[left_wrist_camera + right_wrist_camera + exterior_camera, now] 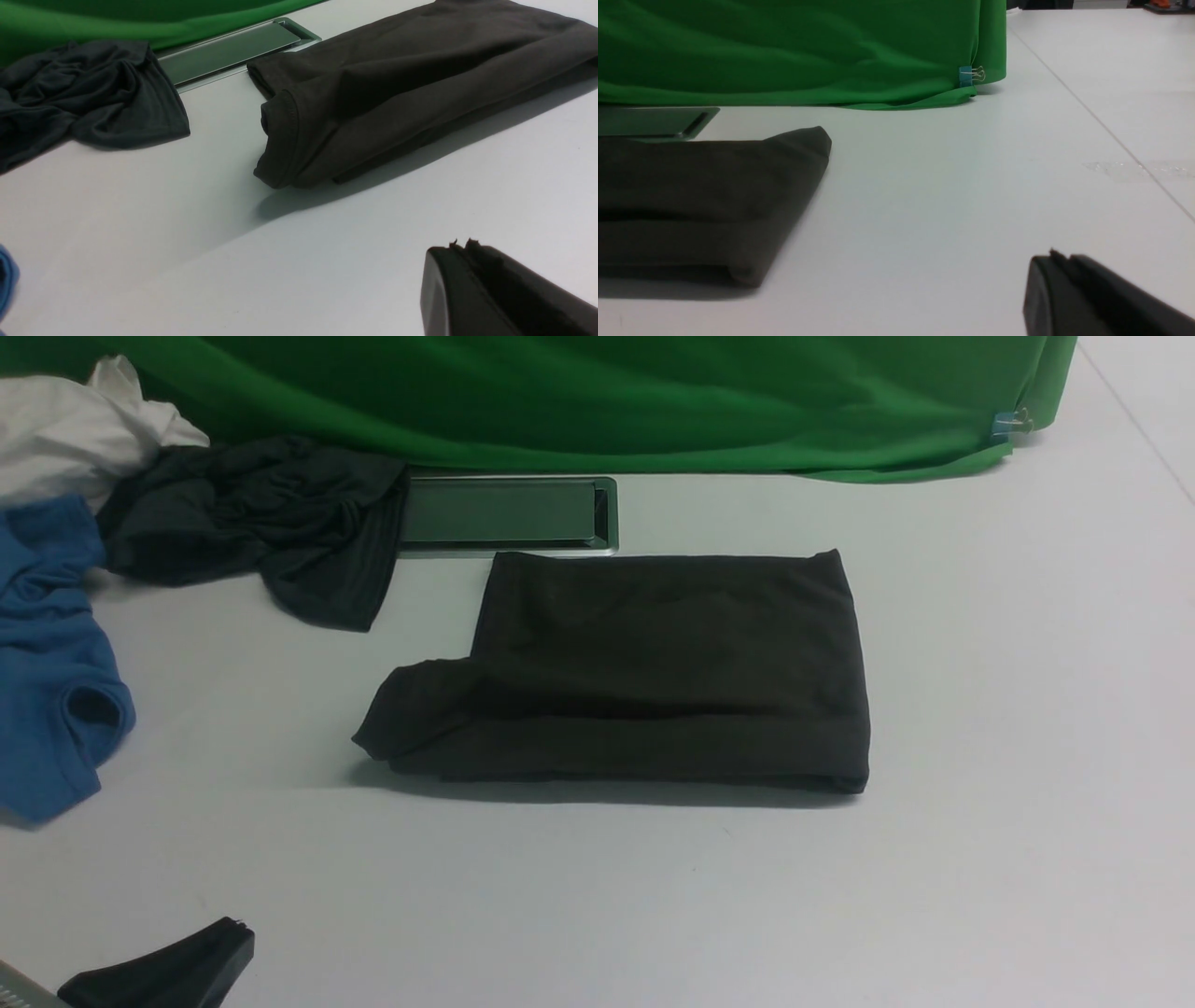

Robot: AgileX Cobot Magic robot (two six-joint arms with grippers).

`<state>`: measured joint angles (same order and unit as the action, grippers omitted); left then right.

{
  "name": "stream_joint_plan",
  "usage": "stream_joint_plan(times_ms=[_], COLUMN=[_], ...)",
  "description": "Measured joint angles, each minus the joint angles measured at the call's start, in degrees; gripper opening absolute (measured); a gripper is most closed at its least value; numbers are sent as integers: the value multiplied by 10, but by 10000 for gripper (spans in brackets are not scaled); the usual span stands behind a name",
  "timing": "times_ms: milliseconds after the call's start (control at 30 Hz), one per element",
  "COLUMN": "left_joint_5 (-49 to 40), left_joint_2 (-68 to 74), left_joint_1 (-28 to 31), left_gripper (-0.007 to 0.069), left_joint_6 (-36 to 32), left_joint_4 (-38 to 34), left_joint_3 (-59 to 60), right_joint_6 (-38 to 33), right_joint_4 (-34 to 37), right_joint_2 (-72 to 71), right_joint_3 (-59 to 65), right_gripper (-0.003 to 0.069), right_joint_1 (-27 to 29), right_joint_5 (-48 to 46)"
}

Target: Fold a long-sleeved shirt on a white desktop.

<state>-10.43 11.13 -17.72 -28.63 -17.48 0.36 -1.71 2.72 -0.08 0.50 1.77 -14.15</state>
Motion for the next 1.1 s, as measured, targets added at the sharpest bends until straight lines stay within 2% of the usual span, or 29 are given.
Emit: stream_joint_plan(times_ms=[467, 567, 633, 700, 767, 867, 967, 1100], left_joint_5=[3, 37, 98, 123, 144, 104, 9, -42], left_joint_2=[-1, -2, -2, -4, -22, -57, -103, -110], left_joint_1=[0, 0, 3, 12, 54, 110, 157, 169], left_gripper=[17, 17, 17, 17, 17, 17, 17, 17], left_joint_6=[0, 24, 73, 83, 95, 101, 105, 115], left_joint_4=[10, 20, 39, 46, 48, 35, 31, 31], left_joint_3=[0, 0, 0, 0, 0, 0, 0, 0], right_joint_6=[1, 2, 2, 2, 2, 2, 2, 2], right_joint_4=[0, 0, 0, 0, 0, 0, 0, 0], right_joint_2=[0, 0, 0, 0, 0, 0, 0, 0], right_joint_3=[0, 0, 0, 0, 0, 0, 0, 0], right_gripper=[46, 52, 57, 60, 63, 70, 80, 90], right_joint_1=[0, 0, 0, 0, 0, 0, 0, 0], right_joint_5=[0, 0, 0, 0, 0, 0, 0, -1])
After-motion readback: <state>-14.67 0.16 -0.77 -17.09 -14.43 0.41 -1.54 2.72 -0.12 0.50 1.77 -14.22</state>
